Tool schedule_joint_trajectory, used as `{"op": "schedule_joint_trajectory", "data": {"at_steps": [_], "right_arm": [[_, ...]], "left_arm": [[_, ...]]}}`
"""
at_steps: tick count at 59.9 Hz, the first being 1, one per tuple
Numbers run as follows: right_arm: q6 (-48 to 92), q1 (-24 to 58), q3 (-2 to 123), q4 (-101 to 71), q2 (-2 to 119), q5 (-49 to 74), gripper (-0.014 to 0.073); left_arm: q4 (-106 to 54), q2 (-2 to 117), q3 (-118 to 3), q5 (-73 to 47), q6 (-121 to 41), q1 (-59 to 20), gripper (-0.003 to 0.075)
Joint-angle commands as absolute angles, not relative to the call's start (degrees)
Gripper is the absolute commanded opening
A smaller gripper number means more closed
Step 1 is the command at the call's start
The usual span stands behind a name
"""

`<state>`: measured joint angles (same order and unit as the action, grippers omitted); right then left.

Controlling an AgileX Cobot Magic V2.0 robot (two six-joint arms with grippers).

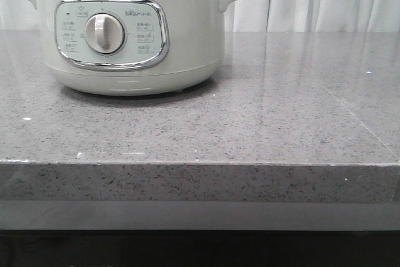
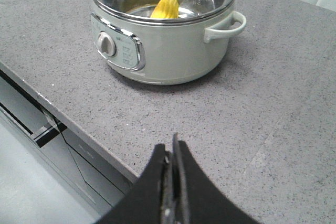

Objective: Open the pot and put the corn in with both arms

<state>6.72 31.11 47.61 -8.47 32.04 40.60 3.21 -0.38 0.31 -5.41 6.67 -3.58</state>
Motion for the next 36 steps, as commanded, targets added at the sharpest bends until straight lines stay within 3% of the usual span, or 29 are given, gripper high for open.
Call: {"op": "schedule_joint_trajectory", "data": {"at_steps": [1,36], "right_arm": [[7.2,30.9,49.0,-8.3,32.1,36.6,-0.0119],[7.2,30.9,49.0,-8.3,32.1,36.6,-0.0119]], "left_arm": [[2.5,-1.3,1.2,5.2,7.7,-3.5,-0.002],[-1.2,-1.3,1.1,4.7,2.9,-3.5,-0.002]]}}
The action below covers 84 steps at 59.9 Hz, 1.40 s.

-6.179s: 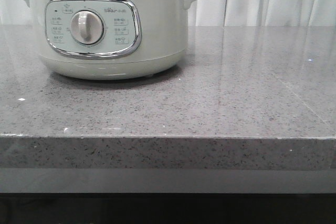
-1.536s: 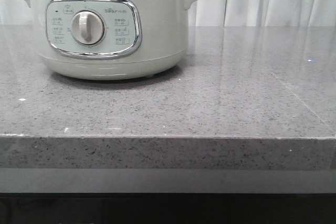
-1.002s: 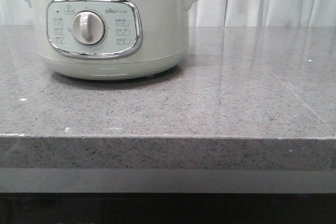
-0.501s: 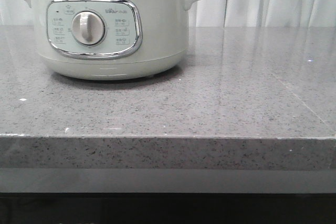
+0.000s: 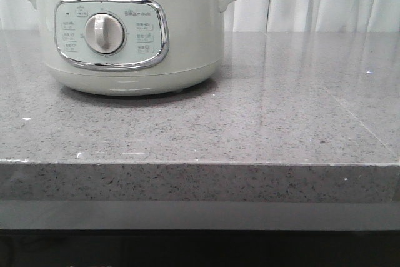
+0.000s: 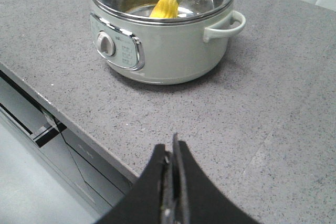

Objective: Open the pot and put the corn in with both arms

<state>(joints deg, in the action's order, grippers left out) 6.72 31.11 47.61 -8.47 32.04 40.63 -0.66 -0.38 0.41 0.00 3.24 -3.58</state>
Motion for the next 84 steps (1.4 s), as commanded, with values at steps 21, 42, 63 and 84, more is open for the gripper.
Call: {"op": "schedule_joint_trajectory", "data": {"at_steps": [21,42,63,84], "right_arm": [[7.2,30.9,49.0,-8.3,32.1,36.6,-0.0119],[7.2,30.9,48.6,-8.3,31.5,36.5,-0.0119],[7.2,13.0,29.5,-8.8,15.1,18.5,-0.0119],[7.1,5.9,7.6,-8.8,1.0,7.9,-0.0119]], "left_arm": [[-1.2,-1.3,1.1,4.7,2.9,-3.5,-0.002],[-1.2,-1.3,1.1,4.7,2.9,-3.5,-0.002],[-1.2,-1.3,1.1,4.7,2.9,-3.5,-0.002],[-1.2,-1.2,1.1,4.7,2.9,-3.5,-0.002]]}}
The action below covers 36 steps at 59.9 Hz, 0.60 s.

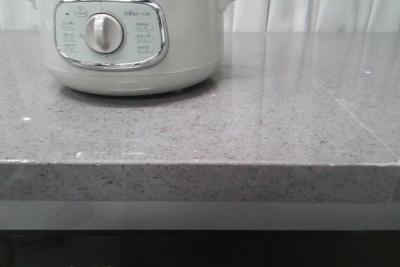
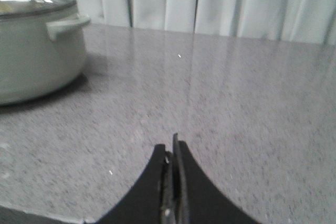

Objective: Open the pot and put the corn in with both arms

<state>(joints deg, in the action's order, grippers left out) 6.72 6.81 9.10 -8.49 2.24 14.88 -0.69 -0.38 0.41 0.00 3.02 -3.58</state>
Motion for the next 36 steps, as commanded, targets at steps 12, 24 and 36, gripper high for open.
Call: {"op": "schedule_joint_trajectory", "data": {"at_steps": [12,24,36], "right_arm": [[7.1,6.2,0.1,-8.8,-1.8,2.1,-0.0119],[7.1,7.6,-0.9,-8.8,-1.8,0.0,-0.0119],[7.1,8.2,-0.9,-8.8,-1.8,0.0,-0.0119]], "left_arm": [[-1.2,-1.2,1.1,4.7,2.9,-3.5,-0.002],[-1.2,-1.2,1.1,4.7,2.9,-3.5,-0.002],[-1.2,-1.2,1.1,4.7,2.9,-3.5,-0.002]]}}
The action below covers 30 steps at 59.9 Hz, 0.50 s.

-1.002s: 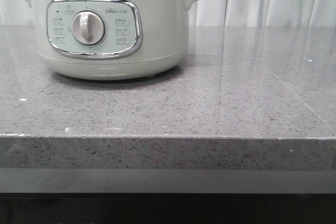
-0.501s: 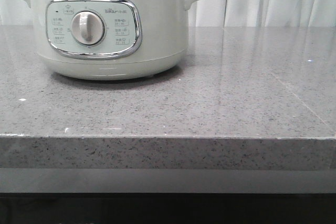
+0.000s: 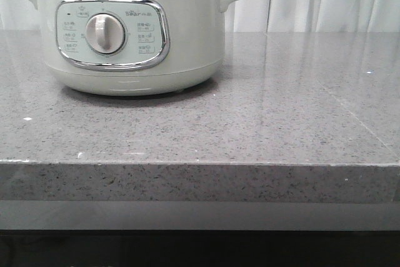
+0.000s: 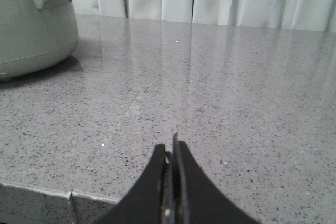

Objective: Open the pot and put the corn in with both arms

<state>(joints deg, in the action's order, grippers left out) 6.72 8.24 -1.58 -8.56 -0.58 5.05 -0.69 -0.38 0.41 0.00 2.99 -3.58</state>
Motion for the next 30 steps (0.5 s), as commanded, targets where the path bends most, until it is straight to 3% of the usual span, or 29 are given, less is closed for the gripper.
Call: {"op": "schedule_joint_trajectory", "data": {"at_steps": [1,30], "right_arm": [[7.1,8.2,-0.9,-8.8,-1.8,0.0,-0.0119],[4.4,8.2,-1.0,-6.6,-1.8,-0.7,-0.0119]], "left_arm": [[-1.2,-1.2,1.1,4.7,2.9,-3.5,-0.002],[-1.2,-1.2,1.1,4.7,2.9,-3.5,-0.002]]}}
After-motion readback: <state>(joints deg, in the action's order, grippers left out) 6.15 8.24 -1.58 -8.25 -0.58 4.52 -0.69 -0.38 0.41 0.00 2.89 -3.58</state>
